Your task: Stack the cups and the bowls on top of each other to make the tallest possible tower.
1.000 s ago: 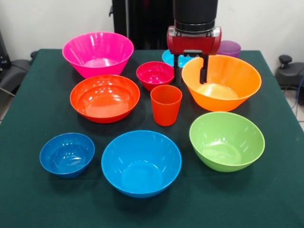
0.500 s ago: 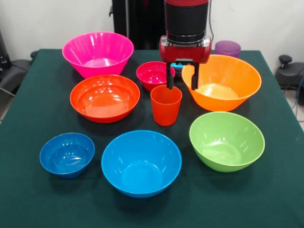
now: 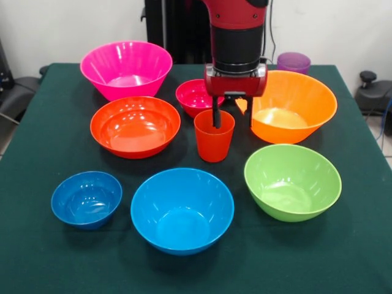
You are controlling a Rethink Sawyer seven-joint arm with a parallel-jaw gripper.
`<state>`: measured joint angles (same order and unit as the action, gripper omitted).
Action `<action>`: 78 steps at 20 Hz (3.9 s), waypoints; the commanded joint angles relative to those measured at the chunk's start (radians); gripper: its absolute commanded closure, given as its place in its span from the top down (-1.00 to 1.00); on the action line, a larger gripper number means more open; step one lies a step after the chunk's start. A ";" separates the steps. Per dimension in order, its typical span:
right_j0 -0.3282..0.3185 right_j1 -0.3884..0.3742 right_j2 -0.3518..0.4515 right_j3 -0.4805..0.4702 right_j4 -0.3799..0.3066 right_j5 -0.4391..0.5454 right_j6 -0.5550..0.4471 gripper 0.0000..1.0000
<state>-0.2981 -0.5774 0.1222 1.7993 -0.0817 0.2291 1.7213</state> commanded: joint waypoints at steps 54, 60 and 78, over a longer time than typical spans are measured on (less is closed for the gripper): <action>0.122 -0.131 -0.001 -0.208 -0.028 0.332 0.026 -1.00; 0.115 -0.119 0.004 -0.249 -0.029 0.361 0.030 -1.00; 0.073 0.054 0.007 -0.473 -0.028 0.431 0.030 -1.00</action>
<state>-0.1942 -0.6287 0.0641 1.3990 -0.1107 0.5670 1.7213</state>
